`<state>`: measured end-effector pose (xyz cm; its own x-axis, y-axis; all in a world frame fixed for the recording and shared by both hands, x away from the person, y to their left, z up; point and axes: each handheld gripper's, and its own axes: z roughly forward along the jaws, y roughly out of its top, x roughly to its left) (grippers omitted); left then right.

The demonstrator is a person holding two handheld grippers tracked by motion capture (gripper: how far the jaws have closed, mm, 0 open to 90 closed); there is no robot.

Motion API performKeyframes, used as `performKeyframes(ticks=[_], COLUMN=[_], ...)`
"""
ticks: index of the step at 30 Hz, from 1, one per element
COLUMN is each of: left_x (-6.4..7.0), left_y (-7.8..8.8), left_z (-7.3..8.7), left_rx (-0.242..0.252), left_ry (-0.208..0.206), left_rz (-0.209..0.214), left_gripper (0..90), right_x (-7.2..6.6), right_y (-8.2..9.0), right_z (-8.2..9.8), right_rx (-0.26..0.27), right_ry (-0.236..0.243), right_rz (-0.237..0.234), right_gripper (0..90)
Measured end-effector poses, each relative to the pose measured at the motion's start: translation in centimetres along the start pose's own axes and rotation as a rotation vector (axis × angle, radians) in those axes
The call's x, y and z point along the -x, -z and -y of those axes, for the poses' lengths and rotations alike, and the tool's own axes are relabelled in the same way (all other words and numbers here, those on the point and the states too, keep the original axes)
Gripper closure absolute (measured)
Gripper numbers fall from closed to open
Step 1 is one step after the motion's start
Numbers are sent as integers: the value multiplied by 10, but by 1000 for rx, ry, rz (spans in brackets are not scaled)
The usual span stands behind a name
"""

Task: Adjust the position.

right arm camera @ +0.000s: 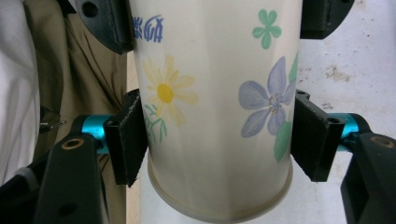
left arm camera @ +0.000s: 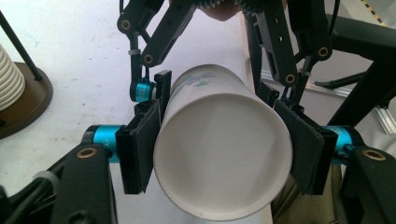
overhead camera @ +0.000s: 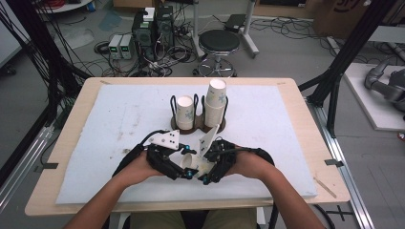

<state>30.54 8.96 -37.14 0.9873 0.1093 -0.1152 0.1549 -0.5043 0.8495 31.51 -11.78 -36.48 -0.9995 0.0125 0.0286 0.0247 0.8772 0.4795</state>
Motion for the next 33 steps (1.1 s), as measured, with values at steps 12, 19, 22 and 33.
performKeyframes(ticks=[12, 19, 22, 33], left_x=[-1, -3, -2, -1], left_y=[16, 21, 23, 26], left_z=[9, 20, 21, 29], left_rx=[154, 225, 240, 336], left_ry=[28, 40, 45, 54], left_rz=[-7, -37, -53, -90], left_gripper=[361, 359, 356, 356], right_x=[-3, -6, -7, -16], right_y=[26, 34, 34, 19], right_z=[15, 33, 40, 69], right_rx=[289, 487, 524, 657], right_ry=[-53, -148, -180, -272], right_rz=[68, 111, 125, 183], right_gripper=[193, 193, 193, 193])
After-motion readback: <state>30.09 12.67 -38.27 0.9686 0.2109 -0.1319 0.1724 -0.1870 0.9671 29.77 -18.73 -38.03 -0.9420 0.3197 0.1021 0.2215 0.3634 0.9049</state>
